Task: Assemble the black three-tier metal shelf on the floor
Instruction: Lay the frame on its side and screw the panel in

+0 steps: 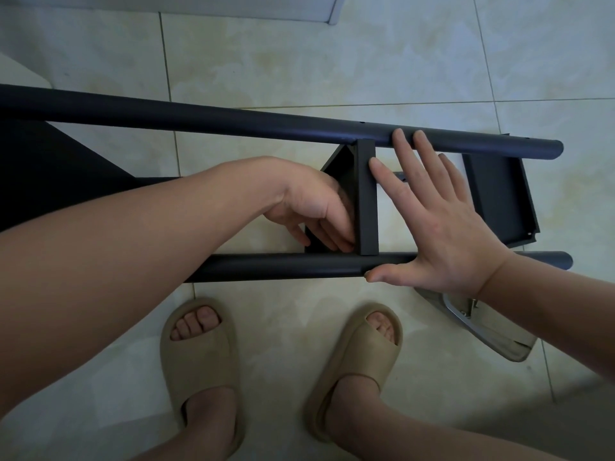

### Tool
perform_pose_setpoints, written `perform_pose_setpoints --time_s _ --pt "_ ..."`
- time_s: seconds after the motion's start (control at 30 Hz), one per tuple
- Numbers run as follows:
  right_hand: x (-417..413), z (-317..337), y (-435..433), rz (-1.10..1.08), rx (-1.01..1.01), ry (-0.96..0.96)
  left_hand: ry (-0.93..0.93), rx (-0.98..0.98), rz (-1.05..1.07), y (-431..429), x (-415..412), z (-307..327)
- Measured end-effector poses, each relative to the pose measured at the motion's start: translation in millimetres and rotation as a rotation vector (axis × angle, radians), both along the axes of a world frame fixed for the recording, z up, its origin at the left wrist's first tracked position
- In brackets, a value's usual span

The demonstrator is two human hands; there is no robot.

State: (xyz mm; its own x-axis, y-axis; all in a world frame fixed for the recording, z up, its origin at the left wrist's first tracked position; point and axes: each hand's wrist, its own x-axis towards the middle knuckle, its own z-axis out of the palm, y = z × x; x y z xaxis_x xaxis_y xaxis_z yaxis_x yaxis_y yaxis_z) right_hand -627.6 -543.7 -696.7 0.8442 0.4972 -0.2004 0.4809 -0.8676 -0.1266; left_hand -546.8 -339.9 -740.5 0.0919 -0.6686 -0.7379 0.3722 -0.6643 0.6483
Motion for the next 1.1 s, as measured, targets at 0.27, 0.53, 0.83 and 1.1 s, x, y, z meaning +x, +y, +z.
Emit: perform_pose_setpoints --time_s 0.27,0.53,0.83,1.1 --pt "-0.2 -1.0 -0.8 0.004 -0.002 -0.006 0.008 0.003 -0.016 -0.3 -1.0 0.1" --pt "-0.4 -0.8 -0.6 0.001 -0.009 -0.007 -0.006 -0.005 -0.013 -0.5 0.9 1.7" --pt "-0.3 -0.7 -0.6 0.003 -0.012 -0.013 0.000 -0.012 -0.009 0.5 1.0 -1.4" --pt "0.9 -3.2 -1.9 0.027 -0.010 -0.024 0.013 -0.025 -0.011 0.0 0.1 -1.7"
